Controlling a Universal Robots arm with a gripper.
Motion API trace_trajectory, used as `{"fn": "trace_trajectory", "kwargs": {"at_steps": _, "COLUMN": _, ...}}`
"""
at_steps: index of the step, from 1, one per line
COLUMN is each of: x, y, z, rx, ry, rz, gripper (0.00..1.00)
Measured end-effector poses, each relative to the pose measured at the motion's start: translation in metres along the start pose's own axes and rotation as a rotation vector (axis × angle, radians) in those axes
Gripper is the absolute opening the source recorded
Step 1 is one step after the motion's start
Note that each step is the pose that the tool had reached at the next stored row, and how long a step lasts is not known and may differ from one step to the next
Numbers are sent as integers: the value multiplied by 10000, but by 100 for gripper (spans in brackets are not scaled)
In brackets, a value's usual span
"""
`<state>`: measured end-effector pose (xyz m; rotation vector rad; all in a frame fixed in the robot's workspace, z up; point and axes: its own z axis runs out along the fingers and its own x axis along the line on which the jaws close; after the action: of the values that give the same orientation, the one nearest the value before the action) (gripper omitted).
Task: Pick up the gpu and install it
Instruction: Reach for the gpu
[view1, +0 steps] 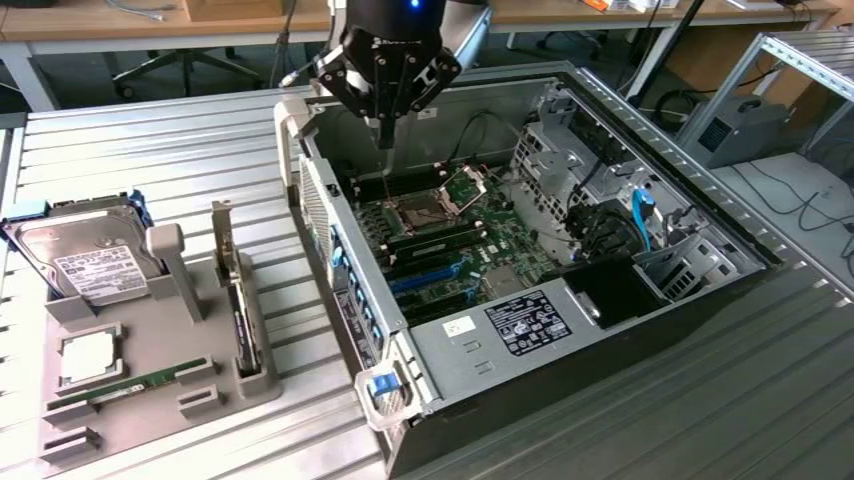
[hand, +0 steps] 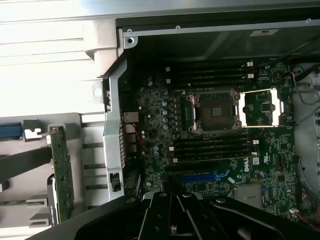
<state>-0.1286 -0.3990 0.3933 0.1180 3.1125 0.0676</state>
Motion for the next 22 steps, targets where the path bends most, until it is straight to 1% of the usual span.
{"fn": "trace_trajectory", "kwargs": {"at_steps": 5, "x": 66, "y": -5, "z": -2, "rx": 0, "ry": 0, "rz": 0, "gripper": 11}}
{"fn": "trace_trajectory", "kwargs": {"at_steps": 7, "x": 132, "y": -10, "z": -4, "rx": 0, "ry": 0, "rz": 0, "gripper": 11}}
{"fn": "trace_trajectory", "kwargs": {"at_steps": 15, "x": 249, "y": -19, "z": -7, "rx": -1, "ry": -1, "rz": 0, "gripper": 11}}
{"fn": "trace_trajectory", "kwargs": {"at_steps": 20, "x": 350, "y": -26, "z": -10, "rx": 0, "ry": -2, "rz": -1, "gripper": 11}}
{"fn": "trace_trajectory", "kwargs": {"at_steps": 22, "x": 406, "y": -31, "z": -11, "rx": -1, "ry": -3, "rz": 0, "gripper": 11}}
